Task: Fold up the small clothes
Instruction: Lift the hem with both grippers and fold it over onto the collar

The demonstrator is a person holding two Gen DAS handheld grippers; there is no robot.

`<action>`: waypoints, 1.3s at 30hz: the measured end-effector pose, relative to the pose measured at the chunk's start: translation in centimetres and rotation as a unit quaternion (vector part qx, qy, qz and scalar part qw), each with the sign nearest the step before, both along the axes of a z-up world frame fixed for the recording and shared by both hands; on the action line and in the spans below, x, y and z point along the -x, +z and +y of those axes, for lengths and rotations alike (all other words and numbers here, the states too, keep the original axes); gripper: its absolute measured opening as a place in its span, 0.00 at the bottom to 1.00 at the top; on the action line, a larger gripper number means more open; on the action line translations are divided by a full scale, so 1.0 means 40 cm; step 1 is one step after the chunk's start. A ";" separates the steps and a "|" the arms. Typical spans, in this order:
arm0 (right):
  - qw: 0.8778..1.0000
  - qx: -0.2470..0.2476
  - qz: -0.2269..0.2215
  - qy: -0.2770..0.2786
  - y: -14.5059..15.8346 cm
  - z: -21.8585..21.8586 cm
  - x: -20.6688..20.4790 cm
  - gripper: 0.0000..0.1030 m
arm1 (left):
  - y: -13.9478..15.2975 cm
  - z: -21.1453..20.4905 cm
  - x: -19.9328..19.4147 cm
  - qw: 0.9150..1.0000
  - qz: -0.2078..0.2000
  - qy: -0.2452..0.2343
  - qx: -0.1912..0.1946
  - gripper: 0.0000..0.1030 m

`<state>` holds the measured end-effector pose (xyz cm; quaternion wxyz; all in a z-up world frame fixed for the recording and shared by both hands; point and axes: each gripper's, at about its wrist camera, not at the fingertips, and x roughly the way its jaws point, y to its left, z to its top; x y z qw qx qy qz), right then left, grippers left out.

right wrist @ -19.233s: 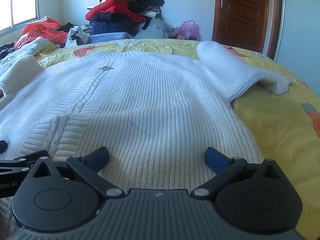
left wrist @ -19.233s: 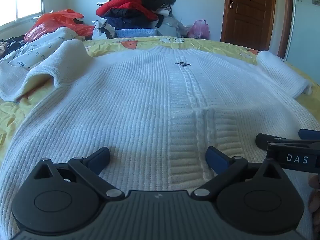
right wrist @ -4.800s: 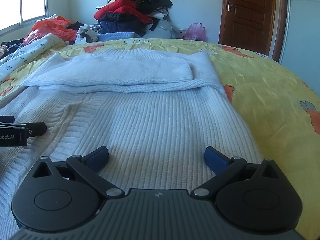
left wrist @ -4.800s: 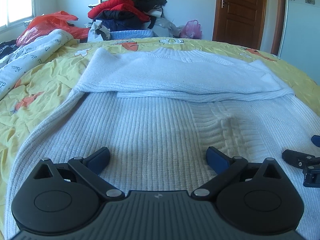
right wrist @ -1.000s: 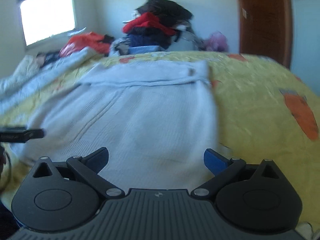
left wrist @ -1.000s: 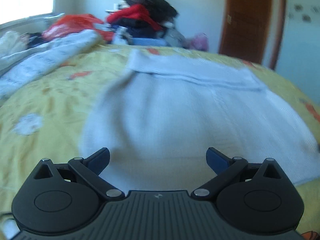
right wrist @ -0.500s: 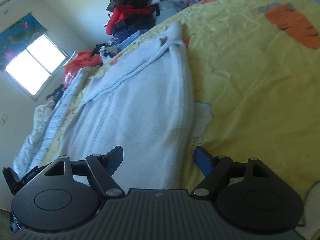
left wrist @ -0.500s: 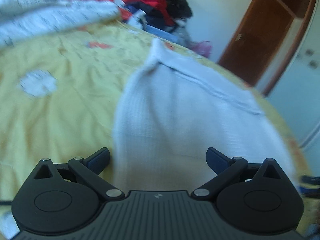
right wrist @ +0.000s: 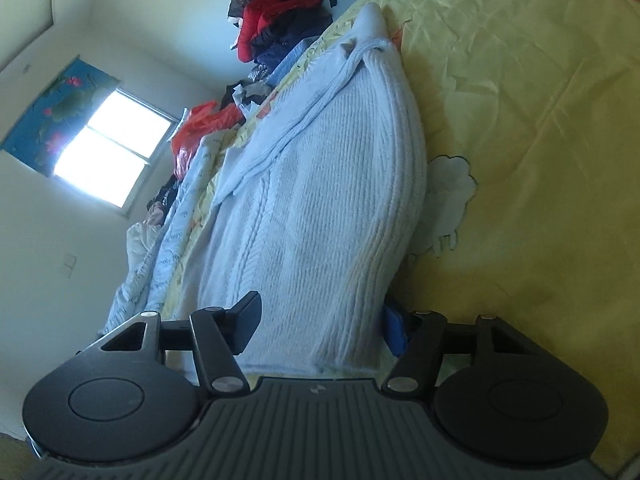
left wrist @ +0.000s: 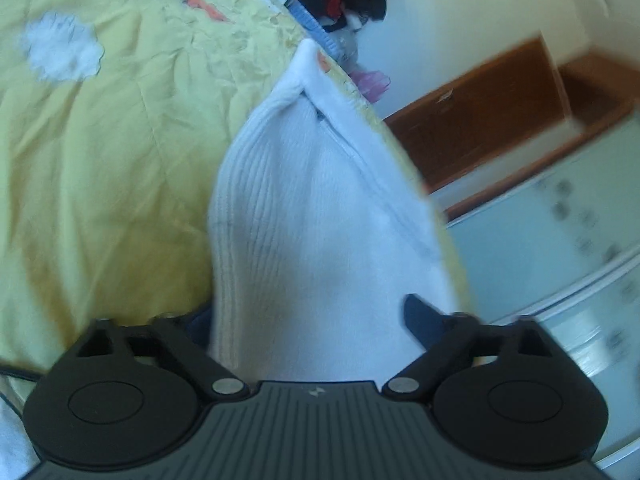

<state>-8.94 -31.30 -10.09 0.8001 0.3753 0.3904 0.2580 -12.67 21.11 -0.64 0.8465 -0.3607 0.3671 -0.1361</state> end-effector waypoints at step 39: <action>0.988 0.034 -0.070 -0.130 0.172 -0.025 -0.874 0.69 | 0.275 -0.069 -0.928 0.969 -0.053 0.064 -0.234 0.35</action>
